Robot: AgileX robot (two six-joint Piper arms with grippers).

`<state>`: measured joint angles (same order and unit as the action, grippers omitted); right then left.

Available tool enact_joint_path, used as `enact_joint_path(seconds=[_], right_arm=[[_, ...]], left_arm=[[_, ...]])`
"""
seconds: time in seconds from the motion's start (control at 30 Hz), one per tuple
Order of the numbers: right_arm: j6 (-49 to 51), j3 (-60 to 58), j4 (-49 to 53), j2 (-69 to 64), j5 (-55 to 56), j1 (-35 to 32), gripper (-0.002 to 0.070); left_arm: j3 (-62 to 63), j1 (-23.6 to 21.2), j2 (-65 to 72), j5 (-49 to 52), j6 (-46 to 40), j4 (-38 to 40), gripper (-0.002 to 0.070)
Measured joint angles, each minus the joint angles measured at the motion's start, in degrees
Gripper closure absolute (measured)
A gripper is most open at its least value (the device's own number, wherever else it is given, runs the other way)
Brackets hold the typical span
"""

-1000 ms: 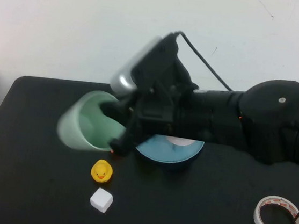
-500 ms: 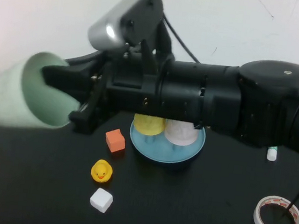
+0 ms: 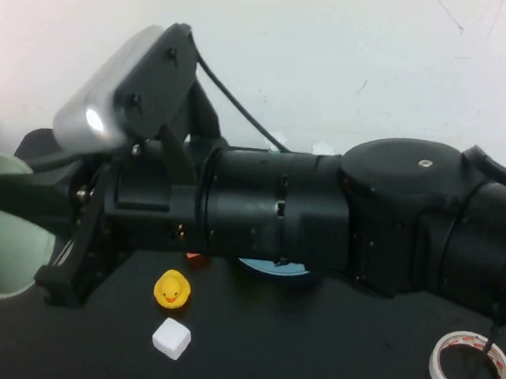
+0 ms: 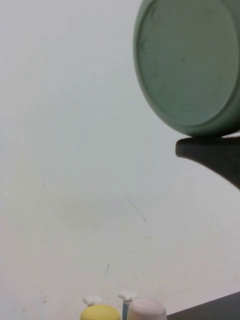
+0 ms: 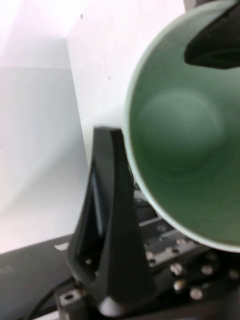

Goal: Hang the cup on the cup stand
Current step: Adjust the cup with two arms, then place the cup on the cup holder

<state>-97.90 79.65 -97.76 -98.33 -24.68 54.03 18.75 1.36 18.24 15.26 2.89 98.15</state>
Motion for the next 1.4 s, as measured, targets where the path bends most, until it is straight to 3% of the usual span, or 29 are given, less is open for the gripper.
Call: enact_joint_path(seconds=[0.5, 0.57, 0.77, 0.83, 1.2, 1.4], right_arm=[[0.7, 0.0, 0.0, -1.5, -5.2, 0.4, 0.0642], [1.2, 0.0, 0.1, -1.5, -5.5, 0.4, 0.0600], [5.0, 0.0, 3.3, -1.9, -7.1, 0.6, 0.0370], [7.3, 0.0, 7.0, -1.7, -7.4, 0.6, 0.0330], [22.3, 0.0, 28.8, 3.0, -9.4, -0.7, 0.0302], [30.0, 0.0, 41.2, 6.0, -16.2, -1.2, 0.0304]], left_arm=[[0.0, -0.1, 0.0, -0.8, -3.4, 0.2, 0.0090], [0.0, -0.1, 0.0, -0.8, -7.6, 0.5, 0.0094], [0.0, -0.1, 0.0, -0.1, -19.8, 0.5, 0.0103], [0.0, -0.1, 0.0, 0.1, -22.1, 0.4, 0.0111], [5.6, -0.1, 0.0, -1.2, -43.9, 0.0, 0.0117], [8.8, -0.1, 0.6, -2.0, -57.7, 0.0, 0.0118]])
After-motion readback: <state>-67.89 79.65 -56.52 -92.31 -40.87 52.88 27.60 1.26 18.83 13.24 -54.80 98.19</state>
